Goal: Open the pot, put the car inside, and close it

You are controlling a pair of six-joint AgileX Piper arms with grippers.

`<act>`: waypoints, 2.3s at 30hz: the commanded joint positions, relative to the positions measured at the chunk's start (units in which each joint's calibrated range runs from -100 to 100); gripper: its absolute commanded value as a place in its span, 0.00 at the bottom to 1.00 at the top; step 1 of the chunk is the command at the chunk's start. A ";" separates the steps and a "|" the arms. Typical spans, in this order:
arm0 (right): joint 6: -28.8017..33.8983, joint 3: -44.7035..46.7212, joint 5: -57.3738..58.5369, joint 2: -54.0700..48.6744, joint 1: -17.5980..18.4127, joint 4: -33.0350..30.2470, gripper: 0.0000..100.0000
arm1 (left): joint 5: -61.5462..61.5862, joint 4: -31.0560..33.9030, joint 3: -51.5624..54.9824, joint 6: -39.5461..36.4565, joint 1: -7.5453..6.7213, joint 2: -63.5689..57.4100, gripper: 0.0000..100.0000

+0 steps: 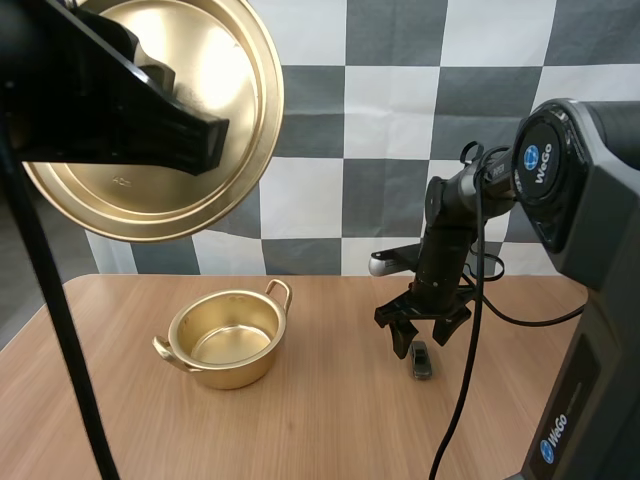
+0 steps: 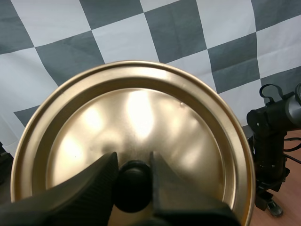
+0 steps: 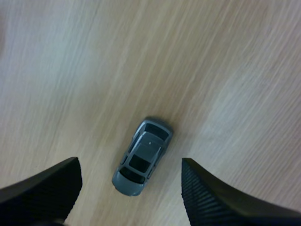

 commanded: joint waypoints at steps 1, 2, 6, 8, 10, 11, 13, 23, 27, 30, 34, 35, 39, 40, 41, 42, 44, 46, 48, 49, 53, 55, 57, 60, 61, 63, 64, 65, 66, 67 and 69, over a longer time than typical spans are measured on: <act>-0.01 0.40 -0.92 0.00 -0.03 0.01 1.00 | 0.00 0.00 0.01 -0.02 -0.03 0.04 0.00; -0.01 0.40 -0.89 0.11 -0.03 0.01 1.00 | 0.00 0.00 0.01 -0.02 -0.03 0.04 0.00; -0.04 0.40 -2.04 0.24 -0.03 0.01 1.00 | 0.00 0.00 0.01 -0.02 -0.03 0.04 0.00; -0.24 0.40 -2.11 1.17 -0.03 0.01 1.00 | 0.00 0.00 0.01 -0.02 -0.03 0.04 0.00; -0.32 0.40 -2.30 2.35 -0.03 0.01 1.00 | 0.00 0.00 0.01 -0.02 -0.03 0.04 0.00; -0.32 0.40 -2.30 3.20 -0.03 0.01 1.00 | 0.00 0.00 0.01 -0.02 -0.03 0.04 0.00; -0.32 0.40 -2.30 4.67 -0.03 0.01 1.00 | 0.00 0.37 0.01 -0.02 -0.03 0.04 0.00; -0.44 0.40 -4.87 7.85 -0.03 -0.47 1.00 | 0.00 0.47 0.01 -0.02 -0.03 0.04 0.00; -1.53 0.40 -5.18 8.24 -0.03 -0.47 1.00 | 0.00 0.47 0.01 -0.02 -0.03 0.04 0.00; -1.55 0.40 -5.18 8.24 -0.03 -0.47 0.66 | 0.00 0.47 0.01 -0.02 -0.03 0.04 0.00; -1.33 0.40 -5.18 8.24 -0.03 -0.47 0.00 | 0.00 0.47 0.01 -0.02 -0.03 0.04 0.00; -1.33 0.40 -5.18 8.24 -0.03 -0.47 0.00 | 0.00 0.47 0.01 -0.02 -0.03 0.04 0.00; -1.54 0.40 -5.18 8.24 -0.03 -0.34 0.00 | 0.00 0.47 0.01 -0.02 -0.03 0.04 0.00; -1.68 0.40 -5.37 7.96 -0.03 0.14 0.00 | 0.00 0.47 0.01 -0.02 -0.03 0.04 0.00; -2.37 0.40 -5.37 7.49 -0.03 1.06 0.00 | 0.00 0.47 0.01 -0.02 -0.03 0.04 0.00; -2.86 0.26 -5.37 6.79 -0.03 1.90 0.00 | 0.00 0.47 0.01 -0.02 -0.03 0.04 0.00; -4.27 -0.84 -4.38 4.55 -0.03 4.62 0.00 | 0.00 0.47 0.01 -0.02 -0.03 0.04 0.00; -6.12 -2.47 -1.44 1.68 -0.03 7.20 0.00 | 0.00 0.47 0.01 -0.02 -0.03 0.04 0.00; -8.30 -5.21 2.78 -1.92 -0.03 10.34 0.00 | 0.00 0.47 0.01 -0.02 -0.03 0.04 0.00; -9.19 -6.89 6.22 -3.82 -0.03 11.78 0.00 | 0.00 0.47 0.01 -0.02 -0.03 0.04 0.00; -12.03 -13.22 14.95 -10.47 -0.03 16.38 0.00 | 0.00 0.48 0.01 -0.14 -0.03 -0.83 0.00; -12.90 -15.60 14.95 -13.71 -0.03 17.89 0.00 | 0.00 0.70 0.01 -0.14 -0.03 -1.76 0.00; -14.10 -17.58 14.95 -16.45 -0.03 19.49 0.00 | 0.00 1.55 0.01 -0.26 -0.03 -3.19 0.00; -15.75 -19.16 14.95 -19.60 -0.03 21.46 0.00 | 0.00 4.01 0.01 -0.26 -0.03 -5.47 0.00; -15.75 -19.26 14.95 -20.53 -0.03 21.46 0.00 | 0.00 5.43 0.01 -0.26 -0.03 -6.51 0.00; -16.55 -19.31 14.95 -21.97 -0.03 22.40 0.00 | 0.00 7.47 0.01 -0.26 -0.03 -8.82 0.00; -16.75 -19.31 14.95 -22.25 0.05 22.91 0.00 | 0.00 7.78 0.01 -0.26 -0.03 -10.08 0.00; -17.02 -19.31 14.95 -22.24 0.15 23.39 0.00 | 0.00 8.02 0.01 -0.26 -0.03 -11.31 0.00; -17.28 -19.31 14.95 -22.10 0.50 23.68 0.00 | 0.00 8.12 0.01 -0.26 -0.03 -12.48 0.00; -17.28 -19.31 14.95 -21.62 1.03 23.77 0.00 | 0.00 8.12 0.01 -0.26 -0.03 -13.32 0.00; -17.37 -19.31 14.95 -20.40 2.52 23.90 0.00 | 0.00 8.12 0.01 -0.26 -0.03 -14.97 0.00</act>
